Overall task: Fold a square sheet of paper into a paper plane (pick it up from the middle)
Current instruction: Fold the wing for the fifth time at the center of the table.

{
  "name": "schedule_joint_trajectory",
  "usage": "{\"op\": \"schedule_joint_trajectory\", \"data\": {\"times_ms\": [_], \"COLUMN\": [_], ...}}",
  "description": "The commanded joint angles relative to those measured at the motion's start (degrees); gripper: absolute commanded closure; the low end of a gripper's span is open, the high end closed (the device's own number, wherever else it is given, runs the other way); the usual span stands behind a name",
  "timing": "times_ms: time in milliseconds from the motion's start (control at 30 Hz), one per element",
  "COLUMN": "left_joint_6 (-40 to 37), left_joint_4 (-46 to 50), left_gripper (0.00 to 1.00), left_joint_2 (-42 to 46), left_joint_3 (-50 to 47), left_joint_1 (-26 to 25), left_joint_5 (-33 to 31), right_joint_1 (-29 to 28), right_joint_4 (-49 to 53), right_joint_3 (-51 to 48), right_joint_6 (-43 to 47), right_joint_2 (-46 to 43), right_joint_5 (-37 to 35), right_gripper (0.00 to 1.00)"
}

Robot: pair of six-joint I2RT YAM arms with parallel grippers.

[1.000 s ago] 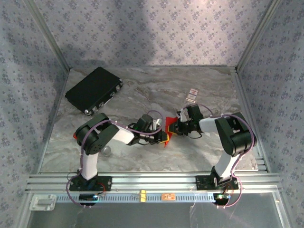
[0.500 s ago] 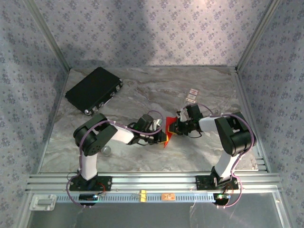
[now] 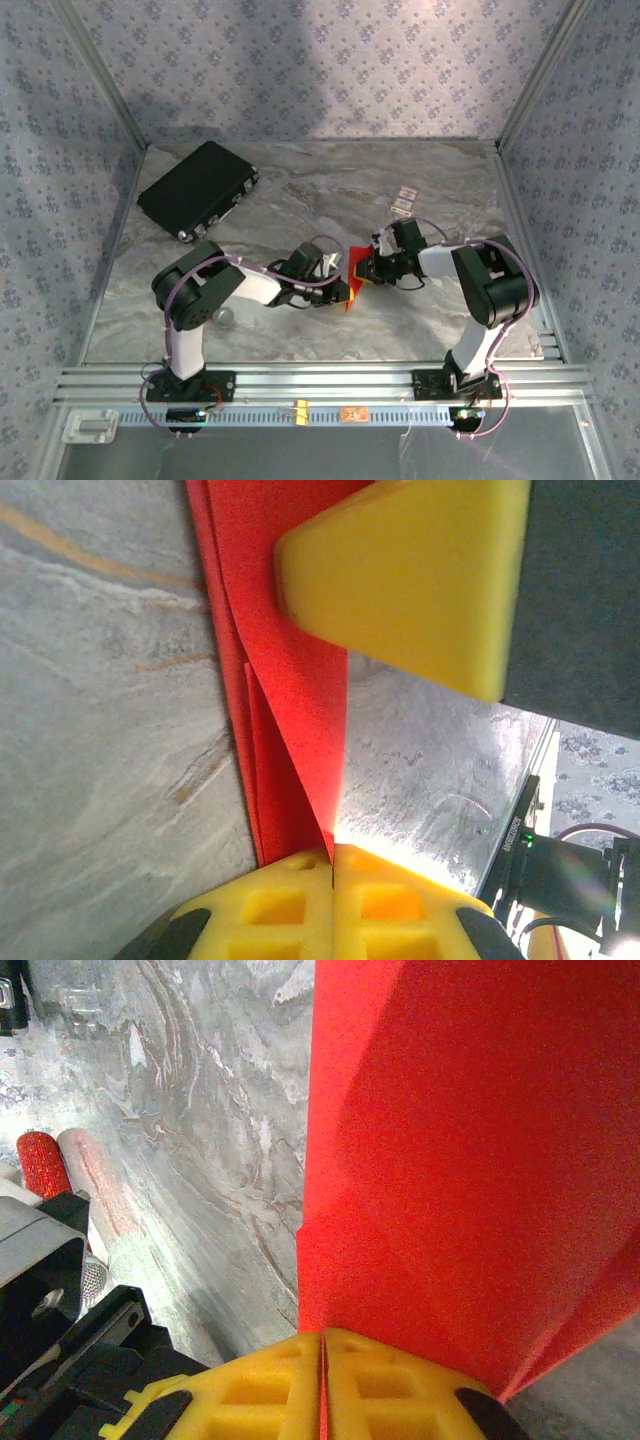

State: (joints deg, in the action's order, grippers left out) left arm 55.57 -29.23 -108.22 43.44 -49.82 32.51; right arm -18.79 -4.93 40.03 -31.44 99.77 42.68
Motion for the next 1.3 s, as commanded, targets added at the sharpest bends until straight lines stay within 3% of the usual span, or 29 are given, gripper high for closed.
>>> {"op": "schedule_joint_trajectory", "data": {"times_ms": [0,200,333,500,567,767,867,967,1067,1200,1267], "left_joint_6": [-1.5,-2.6,-3.3,-4.0,-4.1,-5.2,-5.3,-5.2,-5.4,-5.0,-5.0], "left_joint_4": [6.5,9.5,10.4,11.9,12.8,14.5,16.1,15.9,16.3,16.4,16.6], "left_gripper": [1.0,0.92,1.0,1.0,0.95,1.0,0.93,1.0,1.0,0.88,0.97], "left_joint_2": [1.2,1.9,2.0,2.2,2.1,2.5,2.9,3.0,3.0,3.1,3.3], "left_joint_3": [-1.9,-2.6,-2.8,-3.2,-3.2,-3.5,-4.0,-4.4,-4.4,-5.2,-5.5], "left_joint_1": [-1.7,-1.9,-2.4,-2.8,-2.7,-3.1,-3.2,-3.3,-3.4,-3.5,-3.6], "left_joint_5": [4.0,3.7,4.3,3.8,3.5,3.6,2.2,2.4,2.3,1.6,1.5], "right_joint_1": [-0.4,-0.6,-0.7,-0.7,-0.9,-1.0,-1.0,-1.0,-1.1,-1.1,-1.2], "right_joint_4": [3.8,3.8,4.0,4.4,4.4,4.6,4.7,4.6,4.8,4.8,4.8], "right_joint_3": [-0.7,-0.6,-0.4,-0.3,-0.2,0.0,0.0,0.0,0.0,0.0,0.0], "right_joint_6": [0.4,0.2,0.2,0.2,0.2,0.1,0.1,0.0,0.0,0.0,-0.1], "right_joint_2": [3.3,3.5,3.6,3.7,3.8,4.0,3.9,3.9,3.8,3.8,3.8], "right_joint_5": [-7.2,-7.4,-7.7,-8.0,-8.0,-8.3,-8.3,-8.3,-8.4,-8.5,-8.6], "right_gripper": [0.89,0.89,0.89,0.9,0.9,0.9,0.9,0.9,0.9,0.9,0.9]}}
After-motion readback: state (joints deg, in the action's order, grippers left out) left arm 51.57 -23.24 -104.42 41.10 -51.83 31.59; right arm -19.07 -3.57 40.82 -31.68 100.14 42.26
